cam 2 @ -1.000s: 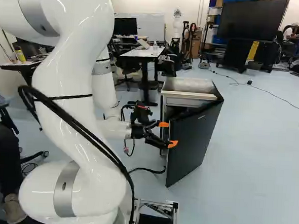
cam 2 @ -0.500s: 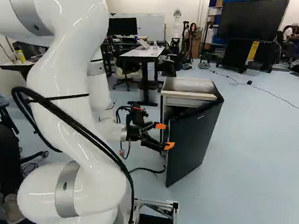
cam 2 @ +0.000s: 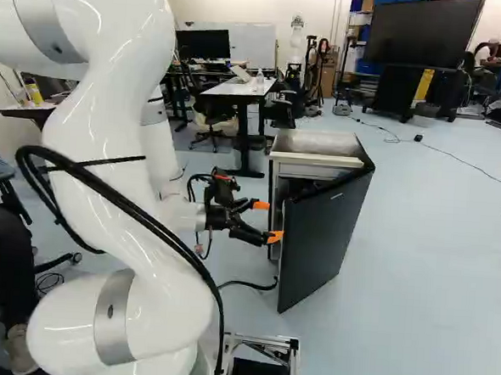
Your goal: Open the fridge door
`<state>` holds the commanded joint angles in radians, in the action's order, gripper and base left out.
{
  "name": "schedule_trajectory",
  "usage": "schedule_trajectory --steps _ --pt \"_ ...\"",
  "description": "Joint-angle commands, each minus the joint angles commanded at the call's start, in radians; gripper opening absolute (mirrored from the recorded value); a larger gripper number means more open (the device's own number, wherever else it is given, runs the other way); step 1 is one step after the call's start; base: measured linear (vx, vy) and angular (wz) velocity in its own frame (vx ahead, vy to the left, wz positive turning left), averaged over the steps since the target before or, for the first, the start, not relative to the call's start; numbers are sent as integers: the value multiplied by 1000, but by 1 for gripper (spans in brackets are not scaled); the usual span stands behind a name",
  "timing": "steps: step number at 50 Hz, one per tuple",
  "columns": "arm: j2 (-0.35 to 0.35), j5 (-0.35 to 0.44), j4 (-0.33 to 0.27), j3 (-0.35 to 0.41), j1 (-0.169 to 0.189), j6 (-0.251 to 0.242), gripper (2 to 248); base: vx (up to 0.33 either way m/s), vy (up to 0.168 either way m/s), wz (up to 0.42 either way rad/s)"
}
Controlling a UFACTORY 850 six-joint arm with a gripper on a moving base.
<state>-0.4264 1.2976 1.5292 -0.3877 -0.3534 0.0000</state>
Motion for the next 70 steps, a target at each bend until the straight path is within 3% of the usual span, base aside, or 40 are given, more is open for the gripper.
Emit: schedule_trajectory --steps 20,50,70 --pt "-52 0 68 -120 46 0 247 0 0 0" --pt "-87 2 170 -202 213 0 247 0 0 0" --pt "-85 3 178 -197 314 0 247 0 0 0"
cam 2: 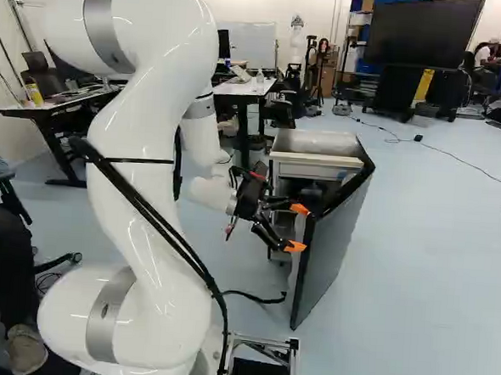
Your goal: Open the fridge door
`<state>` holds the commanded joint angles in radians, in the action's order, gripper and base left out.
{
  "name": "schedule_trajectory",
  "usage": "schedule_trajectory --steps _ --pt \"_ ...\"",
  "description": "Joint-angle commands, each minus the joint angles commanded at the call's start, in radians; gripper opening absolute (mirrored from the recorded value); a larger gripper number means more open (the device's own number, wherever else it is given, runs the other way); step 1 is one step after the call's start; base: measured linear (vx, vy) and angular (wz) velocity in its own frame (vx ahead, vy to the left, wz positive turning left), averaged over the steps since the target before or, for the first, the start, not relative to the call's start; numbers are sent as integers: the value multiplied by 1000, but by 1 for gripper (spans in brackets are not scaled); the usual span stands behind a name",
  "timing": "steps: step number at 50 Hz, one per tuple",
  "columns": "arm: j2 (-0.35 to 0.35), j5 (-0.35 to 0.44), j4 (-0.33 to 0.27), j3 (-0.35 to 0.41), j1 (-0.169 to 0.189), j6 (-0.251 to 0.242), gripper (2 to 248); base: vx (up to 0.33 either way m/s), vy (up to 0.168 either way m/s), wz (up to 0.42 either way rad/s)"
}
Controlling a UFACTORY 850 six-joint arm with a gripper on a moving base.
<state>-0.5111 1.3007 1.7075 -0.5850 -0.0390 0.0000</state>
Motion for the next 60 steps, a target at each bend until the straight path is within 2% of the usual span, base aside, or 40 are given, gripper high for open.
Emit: schedule_trajectory --steps 11,32,43,53,60 --pt "1 0 0 4 23 0 247 0 0 0" --pt "3 14 0 6 15 0 247 0 0 0" --pt "26 31 0 67 -25 0 247 0 0 0" --pt "49 35 0 133 -85 0 247 0 0 0" --pt "53 35 0 145 -117 0 247 0 0 0"
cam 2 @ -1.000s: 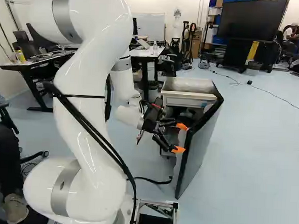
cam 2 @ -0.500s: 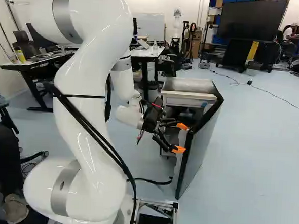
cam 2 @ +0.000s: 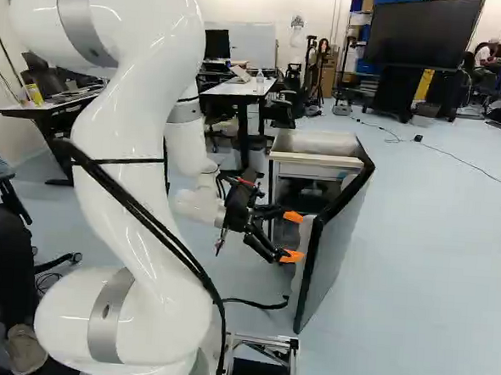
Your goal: Open the fridge door
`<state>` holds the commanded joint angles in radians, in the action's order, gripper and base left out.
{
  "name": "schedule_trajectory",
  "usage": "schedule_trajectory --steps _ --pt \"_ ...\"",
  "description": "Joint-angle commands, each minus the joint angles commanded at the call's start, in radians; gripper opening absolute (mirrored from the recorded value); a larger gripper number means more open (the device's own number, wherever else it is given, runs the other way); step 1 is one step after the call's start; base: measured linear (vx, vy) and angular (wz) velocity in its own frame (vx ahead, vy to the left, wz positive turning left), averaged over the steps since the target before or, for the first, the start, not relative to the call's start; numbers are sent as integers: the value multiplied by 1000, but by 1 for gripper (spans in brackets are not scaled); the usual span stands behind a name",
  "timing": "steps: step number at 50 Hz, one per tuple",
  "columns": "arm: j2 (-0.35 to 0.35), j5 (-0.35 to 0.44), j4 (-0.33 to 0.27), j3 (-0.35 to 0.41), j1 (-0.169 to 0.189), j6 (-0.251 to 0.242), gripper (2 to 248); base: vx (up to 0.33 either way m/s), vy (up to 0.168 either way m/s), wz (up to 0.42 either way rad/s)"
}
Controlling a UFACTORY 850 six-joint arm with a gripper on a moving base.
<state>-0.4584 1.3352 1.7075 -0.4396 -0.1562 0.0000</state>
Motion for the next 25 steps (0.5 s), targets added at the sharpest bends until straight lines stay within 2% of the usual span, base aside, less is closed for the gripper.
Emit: schedule_trajectory --steps 14,25 --pt "-15 0 0 -44 -1 0 247 0 0 0" --pt "-33 0 0 -96 41 0 247 0 0 0"
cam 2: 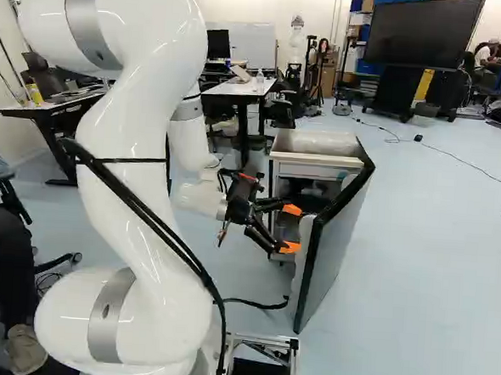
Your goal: Open the fridge door
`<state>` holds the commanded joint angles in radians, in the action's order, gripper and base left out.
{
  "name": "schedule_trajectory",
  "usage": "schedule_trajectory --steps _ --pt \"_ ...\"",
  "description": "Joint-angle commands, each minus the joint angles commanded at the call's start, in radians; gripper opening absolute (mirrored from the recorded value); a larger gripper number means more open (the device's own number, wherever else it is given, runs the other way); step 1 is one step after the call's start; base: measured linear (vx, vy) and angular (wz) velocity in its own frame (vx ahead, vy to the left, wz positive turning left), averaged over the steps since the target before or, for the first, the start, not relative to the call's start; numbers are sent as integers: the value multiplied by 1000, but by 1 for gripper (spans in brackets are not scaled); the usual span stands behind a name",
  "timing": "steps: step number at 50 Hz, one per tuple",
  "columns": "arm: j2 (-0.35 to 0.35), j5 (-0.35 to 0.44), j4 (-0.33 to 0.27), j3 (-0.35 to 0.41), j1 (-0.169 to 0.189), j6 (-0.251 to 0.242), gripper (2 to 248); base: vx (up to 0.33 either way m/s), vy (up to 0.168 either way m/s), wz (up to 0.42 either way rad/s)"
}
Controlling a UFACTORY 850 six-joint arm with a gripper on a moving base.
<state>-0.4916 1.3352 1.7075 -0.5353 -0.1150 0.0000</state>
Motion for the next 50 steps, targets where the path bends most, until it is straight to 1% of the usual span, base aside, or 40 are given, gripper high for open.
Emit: schedule_trajectory --steps 13,38,50 --pt "-22 0 0 -57 66 0 247 0 0 0" --pt "-66 0 0 -164 210 0 247 0 0 0" --pt "-84 6 -8 -203 277 0 247 0 0 0"
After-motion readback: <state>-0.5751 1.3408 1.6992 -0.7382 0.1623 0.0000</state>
